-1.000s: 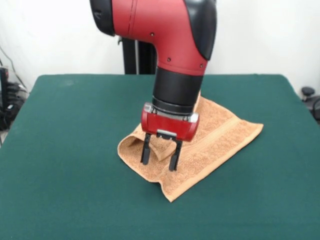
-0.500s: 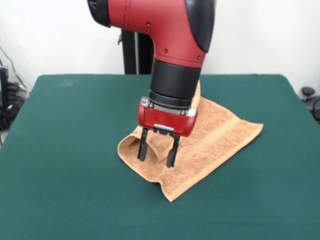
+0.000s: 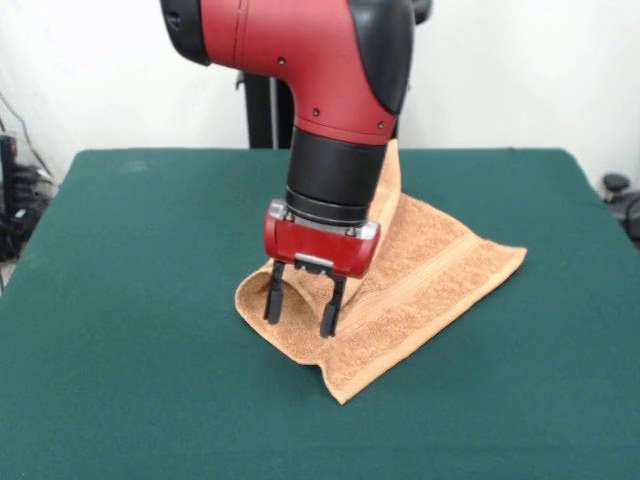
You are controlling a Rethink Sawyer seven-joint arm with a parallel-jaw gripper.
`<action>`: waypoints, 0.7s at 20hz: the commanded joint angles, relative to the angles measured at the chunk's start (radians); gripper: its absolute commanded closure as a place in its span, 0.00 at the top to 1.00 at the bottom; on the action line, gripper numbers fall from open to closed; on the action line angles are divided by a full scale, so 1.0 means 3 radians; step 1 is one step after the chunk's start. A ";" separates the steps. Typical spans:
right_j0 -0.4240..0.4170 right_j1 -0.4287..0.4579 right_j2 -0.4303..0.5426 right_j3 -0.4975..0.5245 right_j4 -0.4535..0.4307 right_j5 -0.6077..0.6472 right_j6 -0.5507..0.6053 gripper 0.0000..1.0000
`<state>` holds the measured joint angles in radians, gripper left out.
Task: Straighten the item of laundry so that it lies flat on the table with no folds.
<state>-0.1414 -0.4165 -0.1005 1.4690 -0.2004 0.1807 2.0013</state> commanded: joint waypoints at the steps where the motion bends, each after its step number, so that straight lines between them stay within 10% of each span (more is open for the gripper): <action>1: -0.0002 0.0185 0.0410 0.0449 -0.0157 -0.0145 0.0239 1.00; 14: -0.0023 0.0090 0.0457 0.0680 -0.0132 -0.0173 0.0259 1.00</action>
<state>-0.1612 -0.4290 -0.1004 1.5618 -0.2002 0.1643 2.0013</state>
